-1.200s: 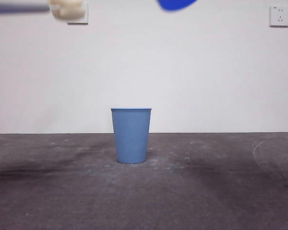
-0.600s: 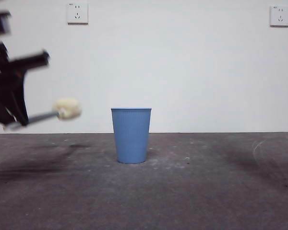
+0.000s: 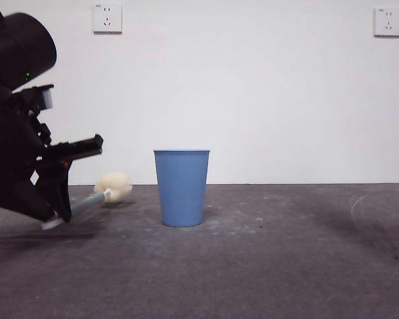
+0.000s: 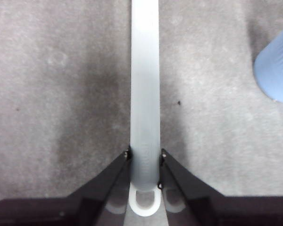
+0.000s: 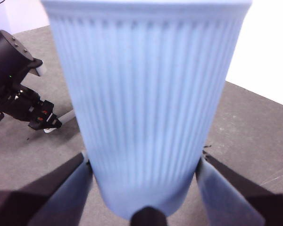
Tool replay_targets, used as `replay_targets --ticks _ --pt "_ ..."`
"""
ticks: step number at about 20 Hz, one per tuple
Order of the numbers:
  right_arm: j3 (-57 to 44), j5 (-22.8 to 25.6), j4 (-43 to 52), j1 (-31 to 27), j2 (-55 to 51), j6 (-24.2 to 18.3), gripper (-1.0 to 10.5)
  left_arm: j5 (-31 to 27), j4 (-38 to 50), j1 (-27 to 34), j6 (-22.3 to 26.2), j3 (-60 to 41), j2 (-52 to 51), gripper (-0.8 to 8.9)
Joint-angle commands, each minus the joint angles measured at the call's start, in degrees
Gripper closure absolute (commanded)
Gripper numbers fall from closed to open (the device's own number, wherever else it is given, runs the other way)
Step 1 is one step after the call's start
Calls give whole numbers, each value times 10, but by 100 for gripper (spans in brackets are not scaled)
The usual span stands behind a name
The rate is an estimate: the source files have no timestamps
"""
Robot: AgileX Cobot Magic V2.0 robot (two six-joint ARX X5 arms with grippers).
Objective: Pick up the cup brush,pick up the cup,insert the brush into the cup,clean the cup,put the cup brush back,put the cup back to the fixed position on the table
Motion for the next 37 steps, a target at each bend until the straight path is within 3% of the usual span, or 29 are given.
replay_targets --ticks 1,8,9,12,13,20,26,30,33,37 --pt "1 2 2 0 0 8 959 -3 8 -4 3 -3 20 822" --pt "1 2 -12 0 0 21 959 -3 3 -7 2 -3 55 803" --pt "1 2 -14 0 0 21 959 -3 -6 -7 3 -3 51 761" --pt "1 2 -15 0 0 21 959 -1 -29 -7 3 -3 39 458" --pt "1 2 -15 0 0 21 959 2 -35 -7 3 -3 34 423" --pt "-4 30 17 0 0 -9 959 1 -78 -7 4 -3 -23 422" --pt "-131 53 229 -5 5 -24 959 18 -120 -7 13 -3 -161 422" --pt "-245 47 387 -60 28 -10 959 47 -175 -8 22 -3 -295 423" --pt "-314 -22 494 -135 68 21 959 63 -209 -9 23 -3 -390 423" --pt "-348 -120 612 -238 175 27 959 73 -261 -11 29 -3 -470 423"
